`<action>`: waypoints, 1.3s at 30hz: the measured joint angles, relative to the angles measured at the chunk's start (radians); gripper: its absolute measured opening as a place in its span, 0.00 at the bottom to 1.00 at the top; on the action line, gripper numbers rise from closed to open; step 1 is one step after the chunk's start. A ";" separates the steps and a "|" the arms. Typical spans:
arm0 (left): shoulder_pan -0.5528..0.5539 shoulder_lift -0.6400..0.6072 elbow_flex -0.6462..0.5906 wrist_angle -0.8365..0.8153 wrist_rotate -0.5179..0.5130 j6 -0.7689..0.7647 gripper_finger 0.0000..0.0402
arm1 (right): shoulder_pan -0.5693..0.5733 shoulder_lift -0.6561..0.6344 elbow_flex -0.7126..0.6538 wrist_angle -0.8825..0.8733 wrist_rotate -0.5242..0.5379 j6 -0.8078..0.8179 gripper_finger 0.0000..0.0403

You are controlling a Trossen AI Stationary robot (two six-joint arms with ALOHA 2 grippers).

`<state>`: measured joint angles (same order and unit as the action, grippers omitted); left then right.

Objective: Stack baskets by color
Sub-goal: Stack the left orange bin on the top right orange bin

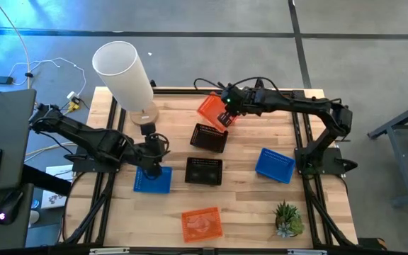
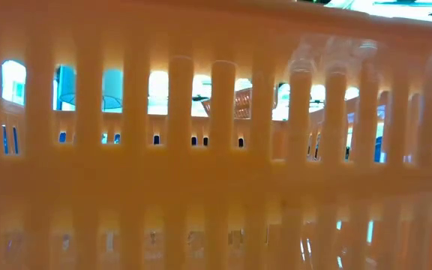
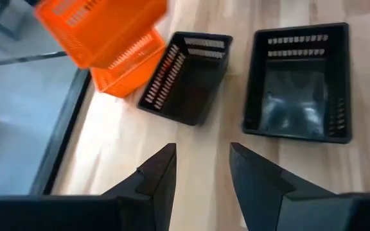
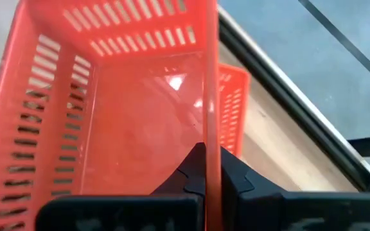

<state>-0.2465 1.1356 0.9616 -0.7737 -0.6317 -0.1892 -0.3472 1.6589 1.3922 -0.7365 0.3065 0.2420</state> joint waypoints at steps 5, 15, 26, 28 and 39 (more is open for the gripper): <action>0.000 -0.006 -0.019 0.022 0.003 -0.010 0.33 | -0.064 0.009 0.000 0.010 -0.031 0.004 0.00; 0.000 -0.005 -0.019 0.024 0.000 0.009 0.33 | -0.193 0.018 -0.001 0.070 -0.205 0.062 0.00; 0.000 -0.004 -0.019 0.014 0.000 0.021 0.33 | -0.223 0.095 -0.001 0.067 -0.250 0.092 0.00; 0.000 -0.004 -0.019 0.013 0.000 0.025 0.33 | -0.223 0.095 -0.001 0.060 -0.248 0.092 0.00; 0.000 -0.004 -0.018 0.015 0.000 0.027 0.33 | -0.214 -0.060 -0.247 0.113 -0.195 0.103 0.00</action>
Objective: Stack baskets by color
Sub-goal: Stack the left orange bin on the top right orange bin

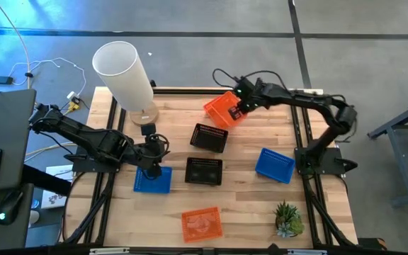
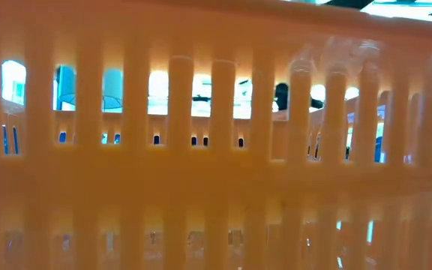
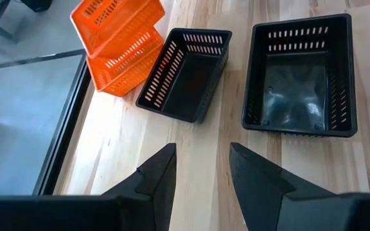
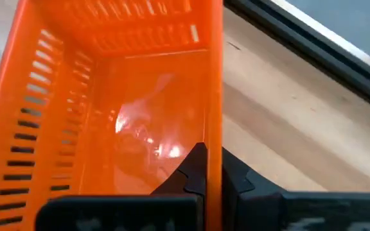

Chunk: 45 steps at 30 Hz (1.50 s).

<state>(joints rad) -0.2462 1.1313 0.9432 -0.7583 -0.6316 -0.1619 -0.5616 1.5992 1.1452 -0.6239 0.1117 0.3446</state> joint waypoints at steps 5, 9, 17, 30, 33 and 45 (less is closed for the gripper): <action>0.000 0.000 0.000 0.002 0.000 -0.001 0.33 | -0.041 -0.172 -0.195 0.205 -0.089 0.054 0.00; 0.000 0.000 0.000 0.006 0.000 -0.001 0.33 | -0.055 -0.228 -0.272 0.276 -0.094 0.066 0.00; 0.012 0.000 0.001 0.027 0.000 -0.002 0.33 | -0.051 -0.149 -0.242 0.403 -0.142 0.040 0.00; 0.026 0.000 0.001 0.025 0.052 -0.003 0.33 | -0.019 0.038 -0.145 0.420 -0.105 0.040 0.00; 0.026 0.000 0.001 0.025 0.052 -0.001 0.33 | -0.014 0.051 -0.145 0.424 -0.082 0.045 0.00; 0.026 0.000 0.001 0.023 0.052 -0.002 0.33 | -0.012 0.069 -0.145 0.433 -0.035 0.050 0.00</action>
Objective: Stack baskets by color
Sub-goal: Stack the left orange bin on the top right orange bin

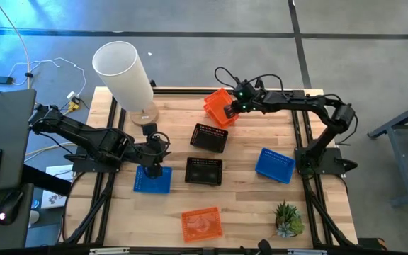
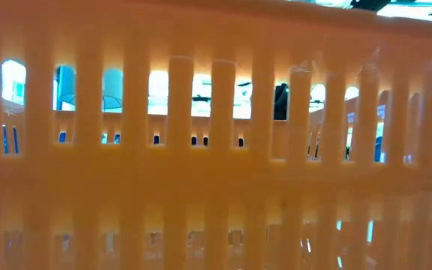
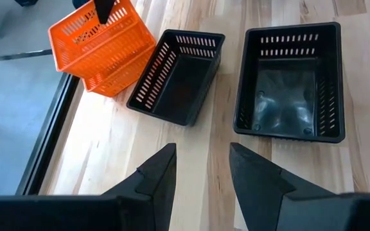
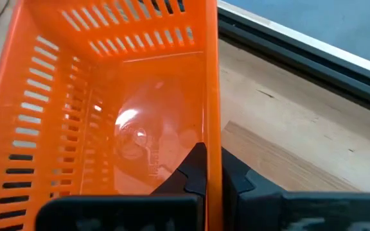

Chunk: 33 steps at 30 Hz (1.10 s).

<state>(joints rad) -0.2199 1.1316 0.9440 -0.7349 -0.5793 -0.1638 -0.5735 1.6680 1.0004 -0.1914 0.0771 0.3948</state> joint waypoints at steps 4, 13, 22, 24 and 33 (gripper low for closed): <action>0.000 0.000 0.000 -0.001 0.000 0.000 0.33 | 0.000 0.009 -0.001 0.010 -0.001 -0.002 0.00; 0.000 0.000 0.000 -0.001 0.000 0.002 0.33 | 0.000 0.017 -0.001 0.001 -0.002 -0.001 0.00; 0.000 0.000 0.000 -0.002 0.001 0.002 0.33 | -0.002 0.017 -0.001 -0.001 0.026 -0.002 0.00; 0.000 0.000 0.000 -0.002 0.001 0.002 0.33 | -0.004 0.017 -0.001 -0.007 0.023 0.000 0.02; 0.000 0.000 0.000 -0.002 0.001 0.002 0.33 | -0.004 0.017 -0.001 -0.009 0.023 -0.002 0.18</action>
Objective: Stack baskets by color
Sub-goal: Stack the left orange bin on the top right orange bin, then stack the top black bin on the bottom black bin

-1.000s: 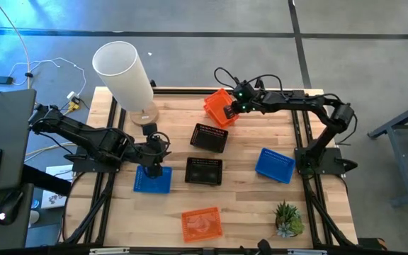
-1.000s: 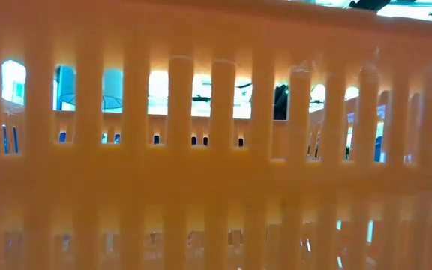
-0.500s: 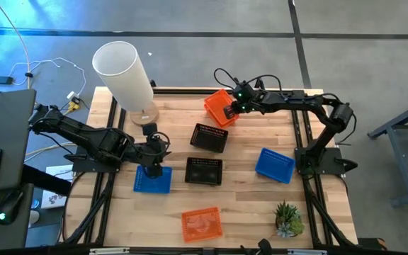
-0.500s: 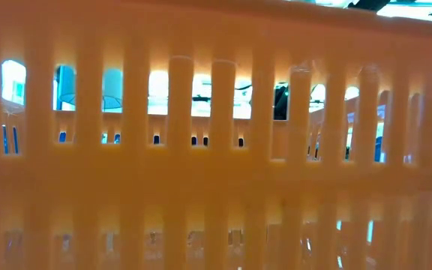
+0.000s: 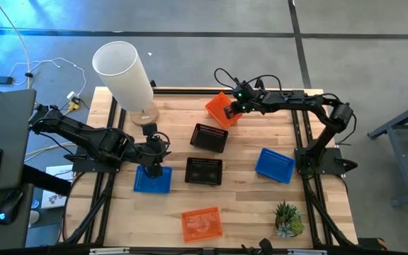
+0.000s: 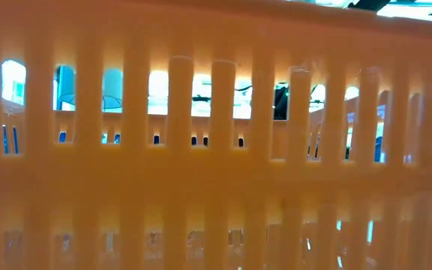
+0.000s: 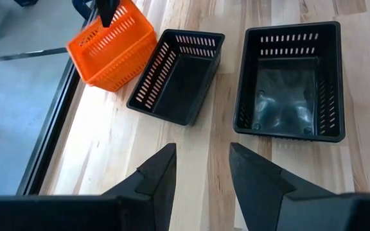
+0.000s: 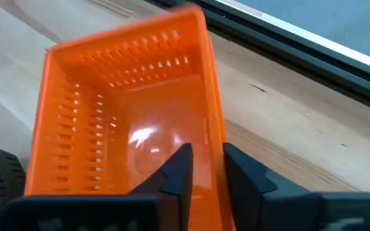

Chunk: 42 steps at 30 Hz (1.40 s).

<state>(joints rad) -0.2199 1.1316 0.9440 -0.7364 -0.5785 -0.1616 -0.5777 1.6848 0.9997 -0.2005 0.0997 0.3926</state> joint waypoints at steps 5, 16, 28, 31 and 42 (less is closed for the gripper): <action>0.000 0.000 0.000 0.000 0.000 0.000 0.33 | -0.004 -0.009 0.000 0.002 0.028 -0.027 0.24; 0.000 0.000 0.000 0.000 0.000 -0.002 0.33 | -0.018 -0.080 0.000 -0.002 -0.022 -0.035 0.26; 0.000 0.000 0.000 0.000 0.000 -0.003 0.33 | 0.109 -0.182 0.000 -0.004 -0.156 -0.082 0.26; 0.000 0.000 0.000 0.000 0.018 -0.003 0.33 | 0.180 -0.189 0.000 -0.004 -0.157 -0.088 0.26; 0.000 0.000 0.000 0.000 0.074 -0.028 0.33 | 0.460 -0.189 0.000 -0.005 -0.146 -0.114 0.26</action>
<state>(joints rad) -0.2203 1.1316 0.9440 -0.7364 -0.5041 -0.1897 -0.1179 1.4960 0.9997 -0.2054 -0.0458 0.2787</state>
